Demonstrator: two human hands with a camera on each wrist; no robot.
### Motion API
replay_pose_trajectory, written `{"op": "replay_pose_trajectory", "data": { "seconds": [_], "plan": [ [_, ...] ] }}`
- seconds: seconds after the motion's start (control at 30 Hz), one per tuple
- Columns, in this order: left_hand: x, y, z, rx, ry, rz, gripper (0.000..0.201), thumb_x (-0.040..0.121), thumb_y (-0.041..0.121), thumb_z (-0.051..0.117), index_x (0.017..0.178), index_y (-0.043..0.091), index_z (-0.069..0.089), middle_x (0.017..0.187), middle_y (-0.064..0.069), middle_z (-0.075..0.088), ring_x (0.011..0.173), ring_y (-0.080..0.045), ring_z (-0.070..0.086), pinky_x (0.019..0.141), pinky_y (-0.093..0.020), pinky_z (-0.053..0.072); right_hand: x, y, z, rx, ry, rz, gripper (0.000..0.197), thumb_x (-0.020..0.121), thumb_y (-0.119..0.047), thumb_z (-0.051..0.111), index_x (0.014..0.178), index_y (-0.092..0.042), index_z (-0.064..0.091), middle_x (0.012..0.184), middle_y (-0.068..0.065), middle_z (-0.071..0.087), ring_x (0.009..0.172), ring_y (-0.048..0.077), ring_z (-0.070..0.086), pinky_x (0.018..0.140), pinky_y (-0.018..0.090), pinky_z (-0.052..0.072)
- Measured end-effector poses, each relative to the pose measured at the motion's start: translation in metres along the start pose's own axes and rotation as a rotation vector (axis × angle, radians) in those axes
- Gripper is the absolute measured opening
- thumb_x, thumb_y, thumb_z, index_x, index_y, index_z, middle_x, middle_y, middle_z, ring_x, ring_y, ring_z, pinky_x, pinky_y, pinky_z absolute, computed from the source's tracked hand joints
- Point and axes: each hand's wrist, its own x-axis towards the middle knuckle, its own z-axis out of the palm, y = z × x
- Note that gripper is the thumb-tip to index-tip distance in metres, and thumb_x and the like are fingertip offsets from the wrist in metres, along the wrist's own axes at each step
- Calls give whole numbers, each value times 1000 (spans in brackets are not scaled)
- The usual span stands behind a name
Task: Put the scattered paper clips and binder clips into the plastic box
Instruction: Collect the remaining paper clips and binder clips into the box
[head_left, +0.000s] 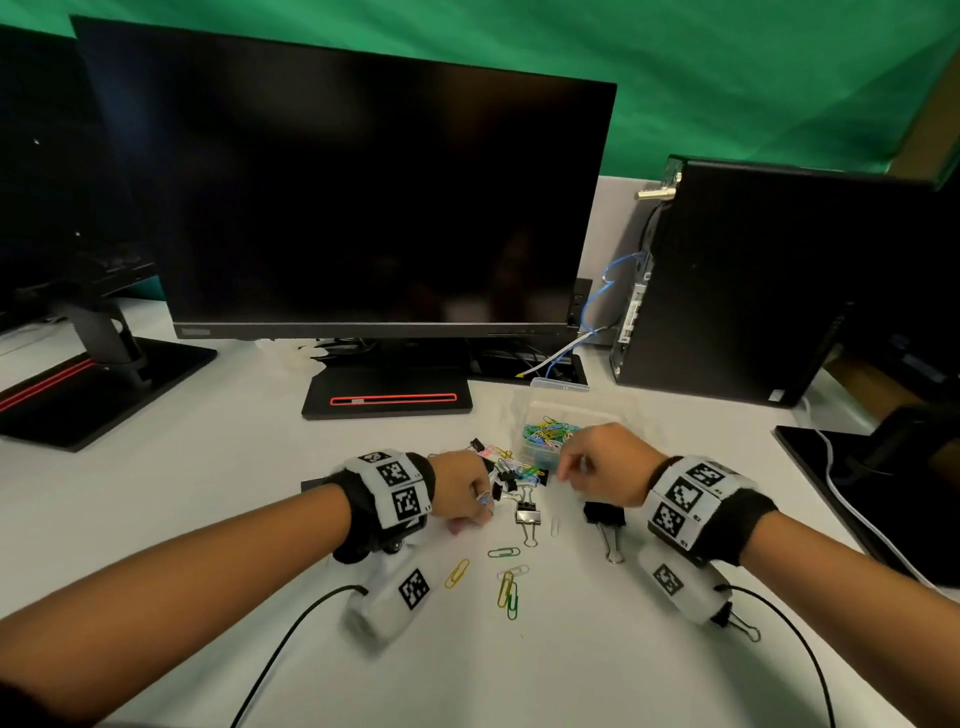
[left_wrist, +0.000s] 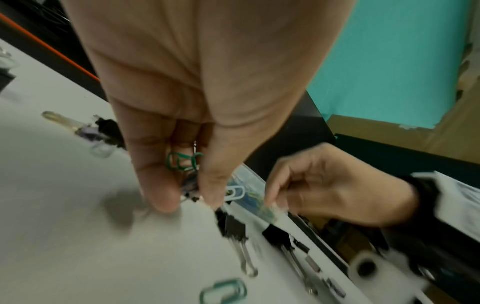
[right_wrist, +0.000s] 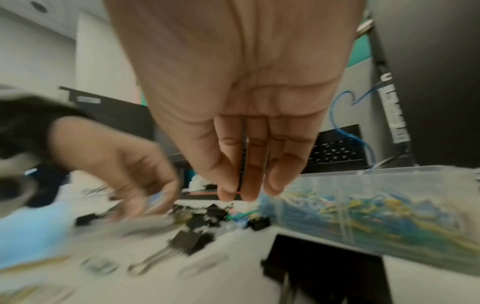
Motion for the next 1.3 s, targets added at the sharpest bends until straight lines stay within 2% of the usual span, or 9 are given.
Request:
{"op": "replay_pose_trajectory", "data": {
  "seconds": [0.07, 0.13, 0.23, 0.33, 0.57, 0.77, 0.93, 1.2, 1.3],
  "plan": [
    [6, 1, -9, -21, 47, 12, 27, 90, 18, 57, 99, -7, 66, 62, -2, 61, 53, -5, 54, 66, -18, 46, -9, -10, 6, -47, -104, -58, 21, 85, -11, 55, 97, -16, 72, 105, 0, 69, 71, -2, 49, 72, 11, 35],
    [12, 6, -18, -43, 107, 16, 24, 89, 18, 59, 97, -3, 67, 54, 5, 61, 48, -3, 53, 53, -13, 45, -14, -16, 13, -94, -170, -57, 27, 85, -11, 54, 106, -17, 69, 113, -1, 66, 92, 9, 57, 83, 17, 41],
    [25, 16, -31, -141, 145, 27, 20, 88, 18, 61, 95, 2, 69, 76, -2, 72, 48, 0, 56, 48, -8, 46, -18, -19, 23, -165, -208, -71, 34, 83, -8, 50, 110, -17, 68, 114, 2, 67, 109, 21, 58, 95, 31, 47],
    [38, 27, -40, -226, 176, 24, 15, 89, 14, 60, 79, 6, 69, 70, 2, 71, 48, 0, 57, 61, -19, 51, -24, -22, 33, -152, -227, -88, 33, 82, -7, 51, 110, -16, 67, 113, 4, 66, 107, 23, 58, 89, 27, 46],
    [69, 53, -53, -416, 201, 29, 29, 91, 1, 55, 62, 7, 56, 66, 1, 56, 51, -5, 58, 48, -9, 51, -29, -40, 35, 77, -206, -105, 36, 78, -21, 68, 114, -18, 64, 104, 1, 69, 81, 11, 56, 72, 14, 34],
    [87, 66, -57, -468, 179, 39, 11, 89, 0, 55, 100, 2, 59, 79, -7, 60, 70, -14, 61, 81, -25, 55, -26, -51, 39, 115, -303, -168, 81, 67, -41, 79, 137, -17, 44, 123, 4, 53, 96, 9, 43, 77, 14, 29],
    [101, 68, -50, -449, 129, 56, 28, 88, -1, 58, 115, -7, 59, 108, -20, 65, 85, -20, 63, 93, -36, 54, -22, -54, 43, 183, -295, -242, 58, 69, -32, 80, 122, -20, 59, 113, 4, 60, 62, -5, 35, 63, 15, 30],
    [105, 68, -53, -397, 190, 93, 28, 87, 2, 59, 115, 1, 64, 97, -9, 63, 73, -11, 60, 71, -19, 54, -19, -52, 44, 275, -313, -222, 24, 73, -21, 77, 96, -15, 72, 91, -5, 59, 63, 7, 50, 61, 6, 35],
    [107, 66, -52, -355, 265, 89, 15, 82, 5, 67, 96, 3, 72, 82, -9, 68, 77, -20, 67, 78, -29, 59, -17, -53, 45, 259, -325, -220, 20, 75, -20, 76, 93, -12, 72, 92, 4, 68, 58, -2, 47, 58, 2, 32]
  ]
}}
